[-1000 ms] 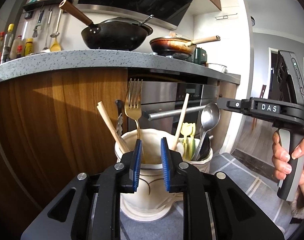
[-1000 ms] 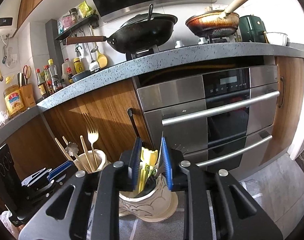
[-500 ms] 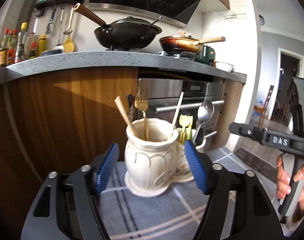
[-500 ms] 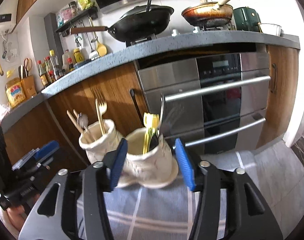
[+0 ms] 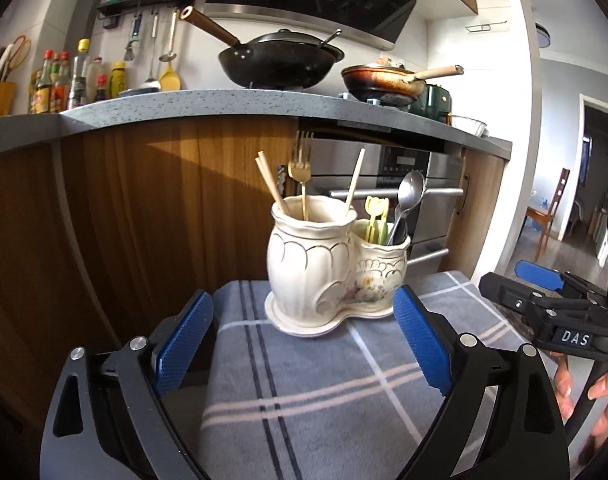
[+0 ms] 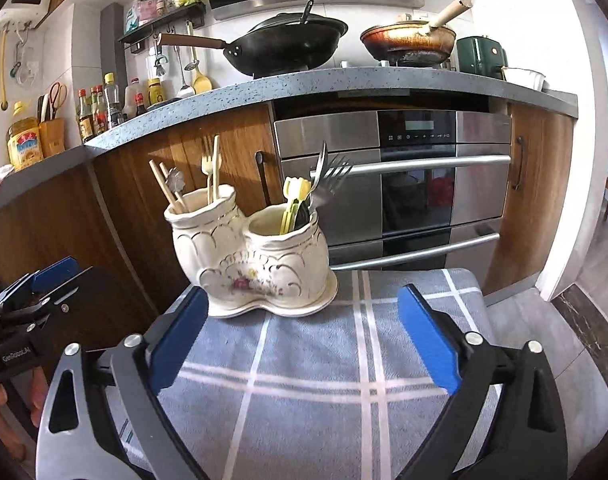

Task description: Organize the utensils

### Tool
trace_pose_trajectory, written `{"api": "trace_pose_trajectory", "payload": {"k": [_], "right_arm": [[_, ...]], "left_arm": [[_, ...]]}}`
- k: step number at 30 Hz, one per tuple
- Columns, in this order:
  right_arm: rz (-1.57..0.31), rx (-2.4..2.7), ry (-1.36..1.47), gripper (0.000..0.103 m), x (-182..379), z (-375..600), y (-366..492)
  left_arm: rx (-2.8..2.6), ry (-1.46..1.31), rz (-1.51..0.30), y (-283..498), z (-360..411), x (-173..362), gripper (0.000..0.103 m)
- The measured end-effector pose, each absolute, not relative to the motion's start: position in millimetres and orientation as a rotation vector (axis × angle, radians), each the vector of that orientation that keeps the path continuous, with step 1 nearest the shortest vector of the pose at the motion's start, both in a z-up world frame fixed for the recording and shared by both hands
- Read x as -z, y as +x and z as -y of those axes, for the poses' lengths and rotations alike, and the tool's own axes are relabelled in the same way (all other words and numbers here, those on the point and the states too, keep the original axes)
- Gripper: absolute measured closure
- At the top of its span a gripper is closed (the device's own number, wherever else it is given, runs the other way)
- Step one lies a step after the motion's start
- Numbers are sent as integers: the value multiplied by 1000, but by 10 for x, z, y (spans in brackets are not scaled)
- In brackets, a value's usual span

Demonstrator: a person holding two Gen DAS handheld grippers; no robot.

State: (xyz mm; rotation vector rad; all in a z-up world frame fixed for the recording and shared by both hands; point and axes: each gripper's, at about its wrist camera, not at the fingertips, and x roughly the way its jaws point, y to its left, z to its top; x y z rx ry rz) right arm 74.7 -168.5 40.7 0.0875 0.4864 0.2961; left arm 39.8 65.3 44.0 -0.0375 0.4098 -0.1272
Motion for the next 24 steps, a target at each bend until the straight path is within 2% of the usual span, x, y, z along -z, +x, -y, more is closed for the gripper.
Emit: {"api": "trace_pose_trajectory", "payload": {"k": [9, 24], "right_arm": [[-390, -270, 62, 5, -448, 1748, 492], [-389, -308, 84, 5, -375, 1697, 387]], "left_arm": [[-7, 10, -401, 288, -685, -352, 7], [14, 4, -357, 134, -662, -404, 7]]}}
